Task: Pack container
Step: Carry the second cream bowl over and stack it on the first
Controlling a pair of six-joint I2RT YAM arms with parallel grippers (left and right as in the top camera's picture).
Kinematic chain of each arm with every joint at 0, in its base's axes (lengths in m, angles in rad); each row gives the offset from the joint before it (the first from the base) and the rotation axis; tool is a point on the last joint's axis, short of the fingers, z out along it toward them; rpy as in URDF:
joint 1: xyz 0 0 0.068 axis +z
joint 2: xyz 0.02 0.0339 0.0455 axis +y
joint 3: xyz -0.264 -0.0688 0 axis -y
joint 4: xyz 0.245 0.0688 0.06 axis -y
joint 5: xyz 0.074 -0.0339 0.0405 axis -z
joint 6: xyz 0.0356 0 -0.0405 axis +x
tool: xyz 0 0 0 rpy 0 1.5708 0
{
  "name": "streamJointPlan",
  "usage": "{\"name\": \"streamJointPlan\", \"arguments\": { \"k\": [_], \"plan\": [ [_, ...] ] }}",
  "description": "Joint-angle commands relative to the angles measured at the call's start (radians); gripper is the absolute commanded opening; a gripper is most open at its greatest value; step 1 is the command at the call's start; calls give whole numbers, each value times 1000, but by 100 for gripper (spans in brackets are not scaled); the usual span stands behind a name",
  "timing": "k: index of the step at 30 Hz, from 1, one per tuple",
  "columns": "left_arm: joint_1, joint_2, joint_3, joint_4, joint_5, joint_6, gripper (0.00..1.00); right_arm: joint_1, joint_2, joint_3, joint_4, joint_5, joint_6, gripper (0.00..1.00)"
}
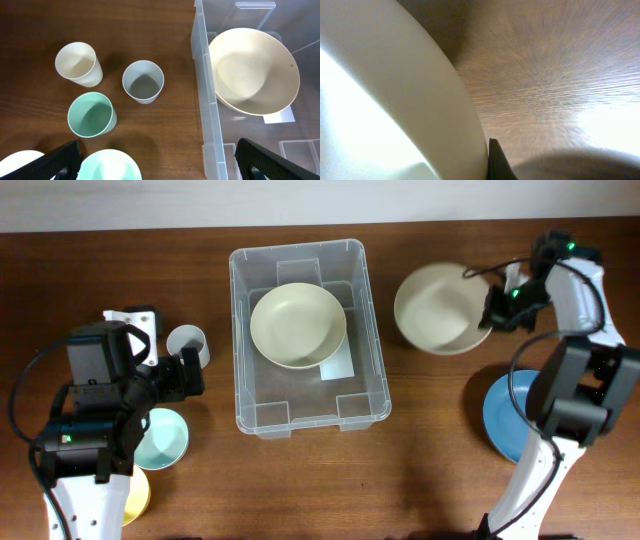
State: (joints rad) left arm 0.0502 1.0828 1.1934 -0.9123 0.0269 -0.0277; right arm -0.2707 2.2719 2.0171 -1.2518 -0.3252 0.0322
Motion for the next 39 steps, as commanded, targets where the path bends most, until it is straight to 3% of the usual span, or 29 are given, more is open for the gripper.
{"name": "streamJointPlan", "arguments": {
  "k": [1, 7, 13, 18, 25, 39],
  "plan": [
    [3, 2, 23, 3, 0, -10, 100, 58, -206, 106, -1, -1, 9, 4],
    [3, 2, 23, 3, 0, -10, 100, 251, -324, 158, 3, 64, 8, 4],
    [3, 2, 23, 3, 0, -10, 100, 525, -304, 167, 65, 325, 1, 4],
    [3, 2, 23, 3, 0, -10, 100, 666, -254, 167, 144, 374, 2, 4],
    [3, 2, 23, 2, 0, -10, 100, 735, -158, 167, 240, 390, 11, 4],
    [3, 2, 23, 2, 0, -10, 100, 734, 15, 166, 210, 387, 35, 4]
  ]
}}
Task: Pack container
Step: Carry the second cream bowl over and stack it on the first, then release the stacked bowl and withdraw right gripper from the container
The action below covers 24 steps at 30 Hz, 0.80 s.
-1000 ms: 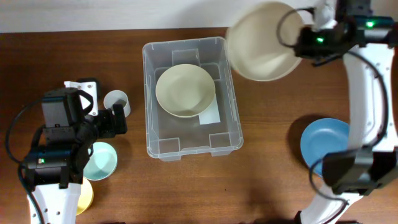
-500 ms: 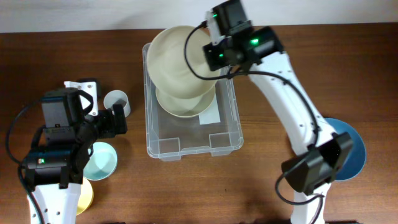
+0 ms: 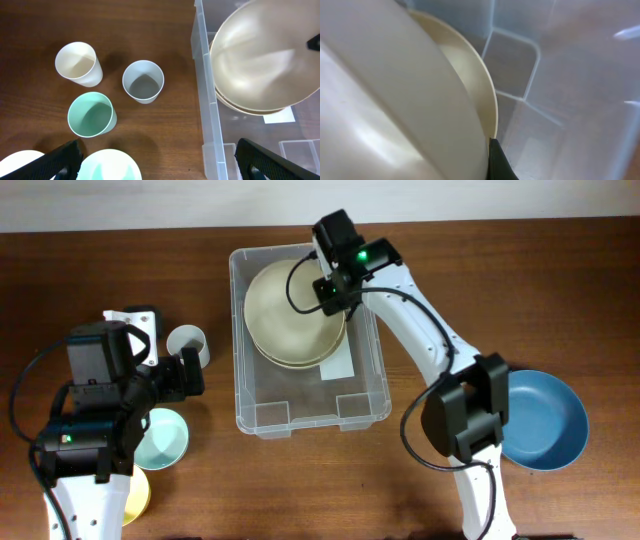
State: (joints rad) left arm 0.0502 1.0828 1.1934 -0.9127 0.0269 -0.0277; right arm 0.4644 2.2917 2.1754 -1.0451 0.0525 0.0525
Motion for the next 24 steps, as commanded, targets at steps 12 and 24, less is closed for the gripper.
{"name": "streamJointPlan", "arguments": {
  "k": [12, 24],
  "plan": [
    [3, 2, 23, 3, 0, -10, 100, -1, -79, 50, -48, 65, 16, 31],
    [3, 2, 23, 3, -8, -10, 100, -172, -303, 107, -268, 175, 193, 7]
  ]
}}
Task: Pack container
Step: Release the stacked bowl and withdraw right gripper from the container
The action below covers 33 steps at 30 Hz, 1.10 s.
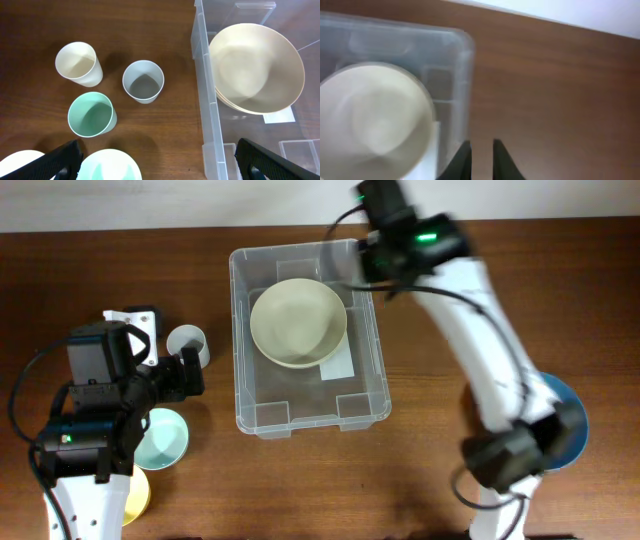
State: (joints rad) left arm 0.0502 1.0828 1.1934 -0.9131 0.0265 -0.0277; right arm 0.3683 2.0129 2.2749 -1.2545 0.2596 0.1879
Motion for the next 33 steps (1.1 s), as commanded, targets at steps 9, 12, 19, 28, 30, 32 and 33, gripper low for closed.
{"name": "streamJointPlan", "arguments": {
  "k": [9, 12, 19, 28, 30, 32, 33],
  "plan": [
    [3, 2, 23, 3, -8, -10, 100, -190, -14, -167, -331, -200, 56, 4],
    [3, 2, 23, 3, -8, -10, 100, -178, -14, -265, -308, -227, 54, 4],
    [3, 2, 23, 3, -8, -10, 100, -124, -14, -474, -225, -298, 35, 4],
    [3, 2, 23, 3, -8, -10, 100, -7, -14, -512, -211, -466, -61, 4],
    [3, 2, 23, 3, -8, -10, 100, 18, -14, -512, -211, -466, -61, 4],
    [3, 2, 23, 3, -8, -10, 100, 28, -14, -512, -211, -467, -60, 4],
    [3, 2, 23, 3, -8, -10, 100, 31, -14, -512, -210, -466, -60, 4]
  ]
}}
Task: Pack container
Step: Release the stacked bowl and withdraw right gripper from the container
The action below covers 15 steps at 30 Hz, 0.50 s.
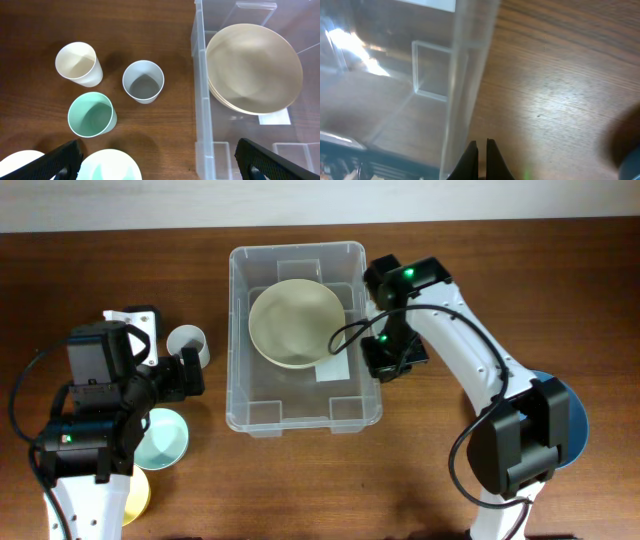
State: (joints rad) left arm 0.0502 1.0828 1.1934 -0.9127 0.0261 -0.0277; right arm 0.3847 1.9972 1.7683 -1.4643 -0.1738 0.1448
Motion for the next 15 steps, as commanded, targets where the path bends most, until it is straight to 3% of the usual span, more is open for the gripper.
{"name": "streamJointPlan", "arguments": {
  "k": [1, 6, 11, 15],
  "plan": [
    [3, 2, 23, 3, -7, -10, 100, 14, 2, -5, 1, -33, -17, 4],
    [3, 2, 23, 3, -7, -10, 100, -16, 2, -5, 20, -1, -13, 4],
    [3, 2, 23, 3, -7, -10, 100, -129, -12, 31, 72, 187, 86, 6],
    [3, 2, 23, 3, -7, -10, 100, -273, -89, 109, 94, 328, 190, 14]
  ]
}}
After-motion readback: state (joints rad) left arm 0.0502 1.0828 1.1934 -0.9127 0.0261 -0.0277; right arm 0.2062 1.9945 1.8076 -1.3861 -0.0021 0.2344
